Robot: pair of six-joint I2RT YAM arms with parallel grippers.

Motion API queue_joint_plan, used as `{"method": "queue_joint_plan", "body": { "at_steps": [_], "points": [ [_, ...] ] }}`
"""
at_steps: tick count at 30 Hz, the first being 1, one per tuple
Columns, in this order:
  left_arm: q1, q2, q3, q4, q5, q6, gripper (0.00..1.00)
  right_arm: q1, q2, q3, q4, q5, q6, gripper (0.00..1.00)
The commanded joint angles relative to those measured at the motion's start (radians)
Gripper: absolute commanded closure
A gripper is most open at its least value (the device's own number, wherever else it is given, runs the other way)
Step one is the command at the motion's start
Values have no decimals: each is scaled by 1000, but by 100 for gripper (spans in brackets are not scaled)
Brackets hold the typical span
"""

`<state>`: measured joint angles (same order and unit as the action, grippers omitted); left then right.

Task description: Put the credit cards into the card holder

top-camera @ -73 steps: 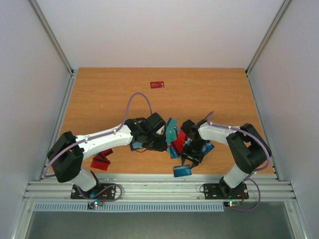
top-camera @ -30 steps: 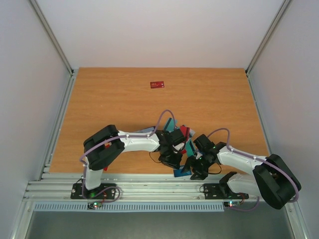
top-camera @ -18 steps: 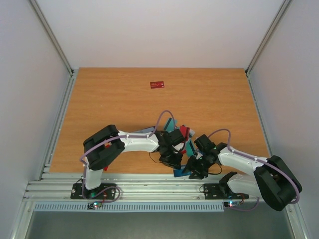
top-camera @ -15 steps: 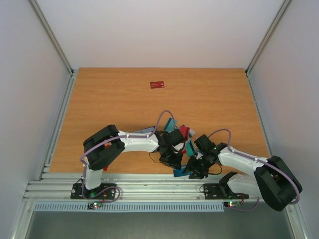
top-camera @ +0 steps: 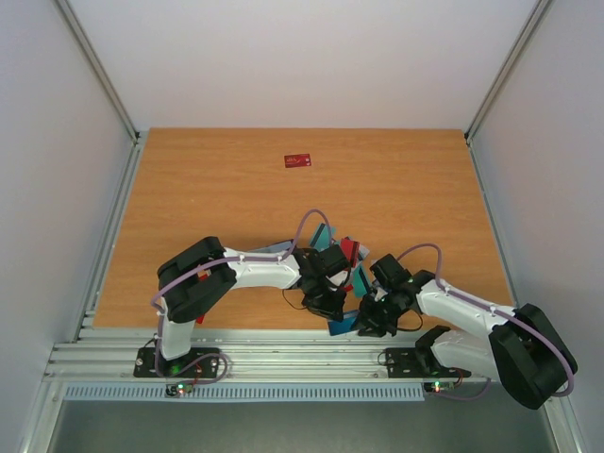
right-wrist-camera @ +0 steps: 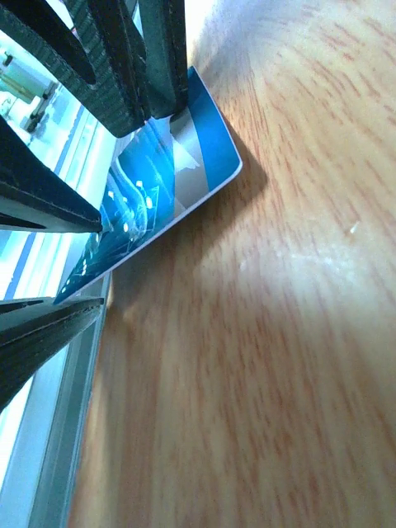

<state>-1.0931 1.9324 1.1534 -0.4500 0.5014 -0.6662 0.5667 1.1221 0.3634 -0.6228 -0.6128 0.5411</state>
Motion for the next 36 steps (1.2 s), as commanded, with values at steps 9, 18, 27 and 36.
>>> {"method": "queue_joint_plan", "body": {
  "at_steps": [9, 18, 27, 36],
  "points": [
    [-1, 2, -12, -6, -16, 4, 83, -4, -21, 102, 79, -42, -20, 93],
    [32, -78, -5, -41, -20, -3, 83, -4, -10, 148, 27, -29, -59, 99],
    [144, -269, 44, -263, -88, 55, 82, -4, 10, 286, -110, -13, -257, 99],
    [363, -520, 91, -476, 8, 324, 69, -4, 32, 540, -173, -115, -521, 99]
  ]
}}
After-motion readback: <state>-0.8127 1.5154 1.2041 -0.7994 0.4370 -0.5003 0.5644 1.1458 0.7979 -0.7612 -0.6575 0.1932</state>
